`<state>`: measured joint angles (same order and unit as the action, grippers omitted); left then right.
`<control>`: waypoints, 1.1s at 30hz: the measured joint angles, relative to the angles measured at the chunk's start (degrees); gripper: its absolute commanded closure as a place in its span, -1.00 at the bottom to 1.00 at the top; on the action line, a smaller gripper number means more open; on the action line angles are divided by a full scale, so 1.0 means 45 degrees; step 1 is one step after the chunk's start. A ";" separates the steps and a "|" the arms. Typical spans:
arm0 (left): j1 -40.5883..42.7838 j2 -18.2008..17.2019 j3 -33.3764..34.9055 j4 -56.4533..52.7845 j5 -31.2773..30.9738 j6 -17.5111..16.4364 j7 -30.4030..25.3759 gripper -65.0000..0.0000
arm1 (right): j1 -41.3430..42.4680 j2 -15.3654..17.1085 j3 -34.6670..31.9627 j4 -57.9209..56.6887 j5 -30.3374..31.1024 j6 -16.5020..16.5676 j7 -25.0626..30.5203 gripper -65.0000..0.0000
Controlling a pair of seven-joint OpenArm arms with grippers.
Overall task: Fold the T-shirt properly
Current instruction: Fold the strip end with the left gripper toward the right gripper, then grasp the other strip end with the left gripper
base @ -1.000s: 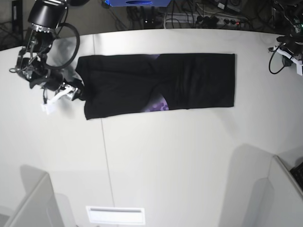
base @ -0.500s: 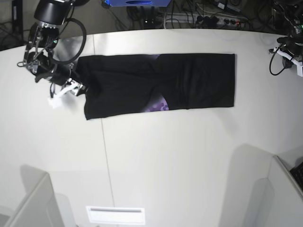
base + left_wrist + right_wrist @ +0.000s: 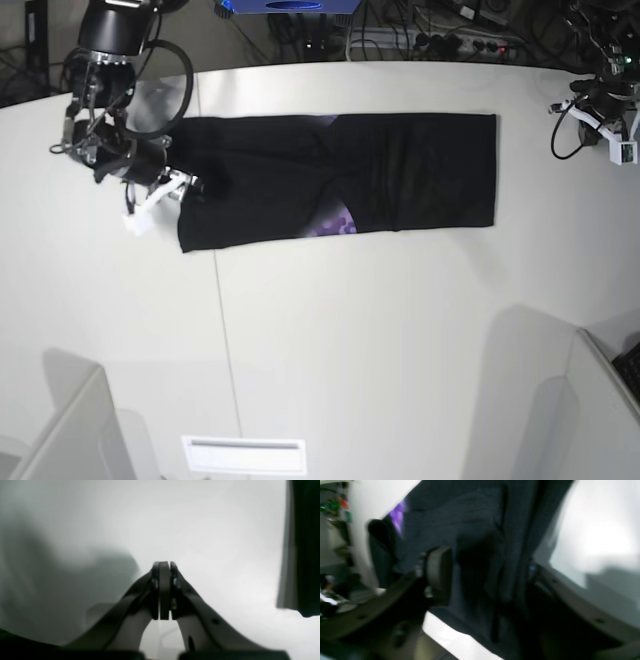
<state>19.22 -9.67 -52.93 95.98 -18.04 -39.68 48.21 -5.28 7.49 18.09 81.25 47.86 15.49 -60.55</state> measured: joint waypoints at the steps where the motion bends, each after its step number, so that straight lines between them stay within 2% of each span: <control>1: -0.0010 -0.0015 0.0272 0.0000 0.0000 0.0000 0.0000 1.00 | 0.0044 -0.0010 0.0000 0.0000 -0.0355 -0.0005 0.0019 0.54; 3: -0.0044 0.0029 0.0850 0.0000 -0.0049 -0.0005 -0.0005 1.00 | 0.0175 -0.0029 0.0000 0.0000 -0.0996 -0.0005 -0.0073 0.92; 4: -0.0034 0.0063 0.1243 0.0000 -0.0039 0.0005 -0.0010 1.00 | 0.0267 -0.0034 0.0000 -0.0005 -0.1175 -0.0005 -0.0112 1.00; 9: 0.0005 0.0729 0.2676 -0.0063 -0.0078 -0.0005 -0.0087 1.00 | 0.0418 -0.0024 -0.0024 -0.0058 -0.1472 -0.0005 0.0510 1.00; 12: -0.0034 0.0627 0.3585 -0.0277 -0.0039 -0.0005 -0.0107 1.00 | 0.0403 -0.0019 -0.0083 0.0170 -0.1758 -0.0015 0.0510 1.00; 18: -0.0457 0.0651 0.5202 -0.0287 -0.0141 0.0811 -0.0238 1.00 | 0.0316 0.0049 -0.0102 0.0894 -0.2195 -0.0160 0.0359 1.00; 26: -0.0748 0.0889 0.5285 -0.0267 -0.0083 0.0855 -0.0049 1.00 | 0.0155 0.0039 -0.0107 0.1875 -0.2322 -0.0180 0.0311 1.00; 30: -0.0772 0.0918 0.5285 -0.0277 -0.0058 0.0865 -0.0053 1.00 | 0.0044 0.0102 -0.0952 0.2871 -0.2715 -0.0384 0.0350 1.00; 33: -0.0767 0.0971 0.5387 -0.0272 -0.0078 0.0865 -0.0083 1.00 | -0.0170 -0.0029 -0.1870 0.3978 -0.3886 -0.1132 0.0321 1.00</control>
<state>15.77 -5.30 -28.69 94.76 -18.39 -35.79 47.83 -6.04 7.35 9.67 99.15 30.37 10.39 -59.11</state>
